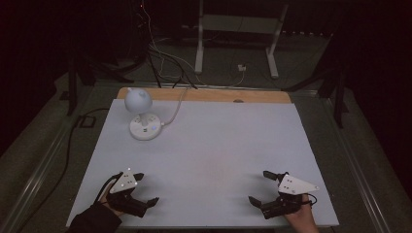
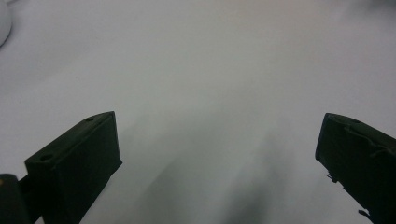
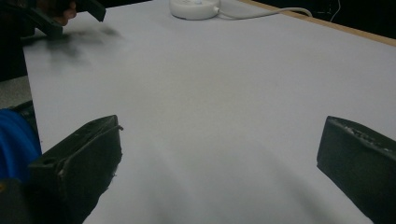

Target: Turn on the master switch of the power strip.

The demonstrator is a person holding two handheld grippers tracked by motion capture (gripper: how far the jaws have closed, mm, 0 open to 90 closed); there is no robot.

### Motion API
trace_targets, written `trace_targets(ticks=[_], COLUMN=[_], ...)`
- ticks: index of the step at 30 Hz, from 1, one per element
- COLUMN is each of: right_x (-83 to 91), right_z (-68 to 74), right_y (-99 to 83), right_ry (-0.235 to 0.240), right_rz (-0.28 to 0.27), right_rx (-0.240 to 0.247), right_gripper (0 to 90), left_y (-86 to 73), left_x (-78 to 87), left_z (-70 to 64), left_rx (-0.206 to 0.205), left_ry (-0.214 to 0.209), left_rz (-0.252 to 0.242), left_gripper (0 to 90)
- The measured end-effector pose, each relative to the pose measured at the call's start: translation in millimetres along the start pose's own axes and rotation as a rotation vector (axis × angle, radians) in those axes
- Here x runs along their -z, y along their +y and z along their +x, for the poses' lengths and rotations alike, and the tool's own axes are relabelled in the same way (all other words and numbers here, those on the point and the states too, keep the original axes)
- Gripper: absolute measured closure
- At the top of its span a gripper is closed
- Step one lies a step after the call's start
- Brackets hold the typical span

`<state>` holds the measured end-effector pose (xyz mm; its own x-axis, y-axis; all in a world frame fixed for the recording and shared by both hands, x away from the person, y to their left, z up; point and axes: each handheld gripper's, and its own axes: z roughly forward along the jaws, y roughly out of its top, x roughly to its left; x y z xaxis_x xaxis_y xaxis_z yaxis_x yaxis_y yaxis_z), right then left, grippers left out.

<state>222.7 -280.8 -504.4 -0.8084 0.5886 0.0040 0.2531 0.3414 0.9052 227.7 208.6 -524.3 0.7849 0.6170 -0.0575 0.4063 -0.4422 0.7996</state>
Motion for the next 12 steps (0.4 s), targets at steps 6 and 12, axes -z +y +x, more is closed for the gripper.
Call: trace_targets(ticks=[6,12], right_x=[-0.7,-1.1], right_z=[0.5,0.7], right_y=[-0.2,-0.2], right_ry=[-0.001,-0.001], right_rz=[0.005,0.009], right_rx=[0.002,0.002], right_gripper=[0.0,0.0], left_y=[0.4,0.9], left_x=[0.2,-1.2], left_z=[0.0,-1.0], left_rx=[0.004,0.002], left_ry=[-0.026,-0.030], left_rz=[-0.007,-0.005], left_gripper=[0.4,0.4])
